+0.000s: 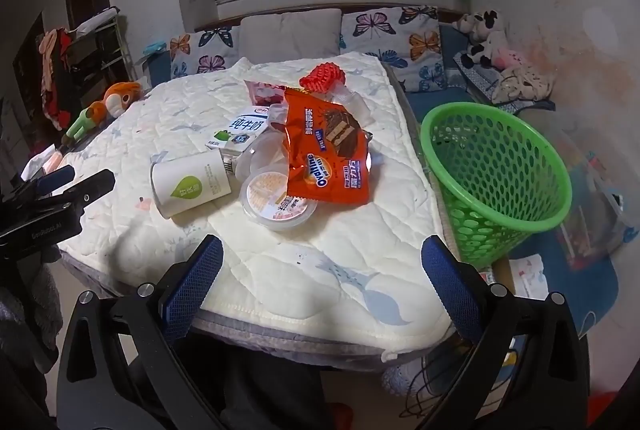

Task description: Collect trash

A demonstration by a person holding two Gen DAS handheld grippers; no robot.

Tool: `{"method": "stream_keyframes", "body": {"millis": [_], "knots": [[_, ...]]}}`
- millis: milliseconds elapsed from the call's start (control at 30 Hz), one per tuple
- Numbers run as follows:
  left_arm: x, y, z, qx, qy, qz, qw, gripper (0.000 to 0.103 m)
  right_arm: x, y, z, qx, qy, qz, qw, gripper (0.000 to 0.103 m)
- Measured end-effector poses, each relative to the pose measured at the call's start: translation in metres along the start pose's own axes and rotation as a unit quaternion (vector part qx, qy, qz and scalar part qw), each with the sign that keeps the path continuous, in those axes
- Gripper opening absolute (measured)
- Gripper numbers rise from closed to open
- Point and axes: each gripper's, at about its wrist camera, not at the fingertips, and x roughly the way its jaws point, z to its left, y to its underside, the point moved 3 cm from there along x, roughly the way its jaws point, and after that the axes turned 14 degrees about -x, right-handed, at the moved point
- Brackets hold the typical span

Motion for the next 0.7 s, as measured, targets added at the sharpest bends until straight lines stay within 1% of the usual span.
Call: {"method": "stream_keyframes", "body": {"millis": [133, 167, 300, 333, 700], "knots": [[0.0003, -0.0009, 0.0003, -0.001, 0.002, 0.001, 1.0, 0.097, 0.0046, -0.0001, 0.0014, 0.002, -0.002, 0.001, 1.0, 0.099], [0.0006, -0.0007, 0.0001, -0.001, 0.002, 0.002, 1.0, 0.097, 0.0023, -0.002, -0.0001, -0.001, 0.002, -0.004, 1.0, 0.099], [0.001, -0.0012, -0.0002, -0.001, 0.002, 0.003, 1.0, 0.097, -0.0027, -0.0017, -0.0073, -0.003, 0.002, -0.004, 1.0, 0.099], [0.001, -0.0013, -0.0004, -0.001, 0.001, 0.002, 1.0, 0.097, 0.0025, -0.0024, -0.0031, -0.004, 0.005, -0.003, 1.0, 0.099], [0.0036, -0.0008, -0.0044, -0.001, 0.004, 0.006, 1.0, 0.097, 0.0047, -0.004, -0.0037, -0.005, 0.008, -0.002, 1.0, 0.099]]}}
